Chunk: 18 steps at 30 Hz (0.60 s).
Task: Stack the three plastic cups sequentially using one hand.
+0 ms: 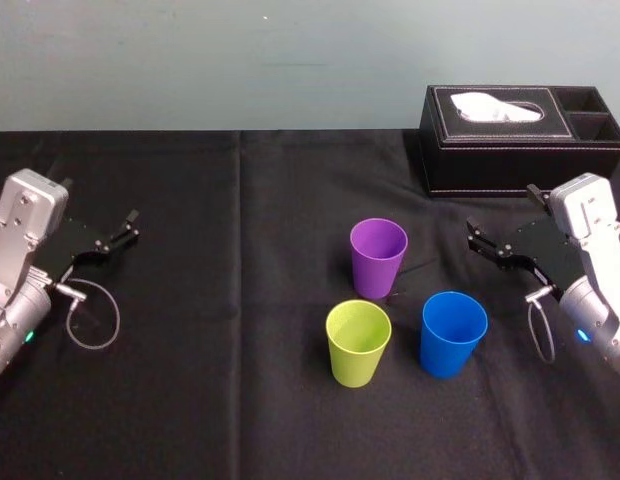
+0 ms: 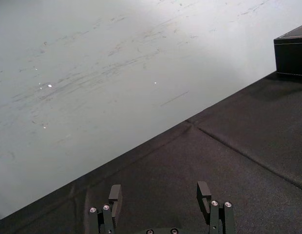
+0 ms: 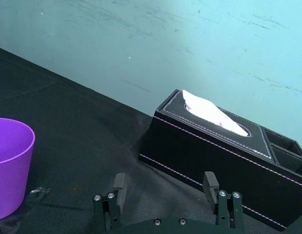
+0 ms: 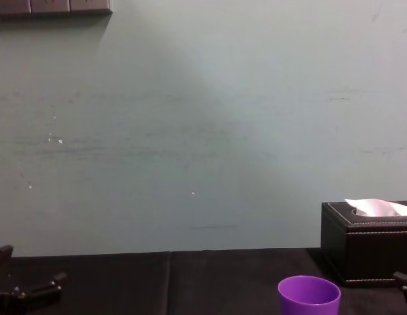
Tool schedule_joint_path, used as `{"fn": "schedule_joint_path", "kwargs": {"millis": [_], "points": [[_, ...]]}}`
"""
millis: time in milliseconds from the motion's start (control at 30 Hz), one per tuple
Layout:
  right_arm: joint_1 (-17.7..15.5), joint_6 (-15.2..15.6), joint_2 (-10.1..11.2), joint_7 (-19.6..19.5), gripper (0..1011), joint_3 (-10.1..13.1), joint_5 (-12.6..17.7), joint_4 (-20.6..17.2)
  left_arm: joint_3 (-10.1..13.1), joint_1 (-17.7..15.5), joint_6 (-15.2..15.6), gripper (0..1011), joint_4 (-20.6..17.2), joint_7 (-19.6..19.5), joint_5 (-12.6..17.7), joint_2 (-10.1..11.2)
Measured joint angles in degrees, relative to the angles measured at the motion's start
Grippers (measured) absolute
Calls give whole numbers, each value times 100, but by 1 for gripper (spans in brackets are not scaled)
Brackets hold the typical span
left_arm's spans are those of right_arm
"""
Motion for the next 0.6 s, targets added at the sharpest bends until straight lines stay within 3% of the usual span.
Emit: {"fn": "schedule_joint_path", "kwargs": {"millis": [600], "points": [[0,0,0,0,1000,0,0,0,0,0,0,1011,0,0,0,0]]}}
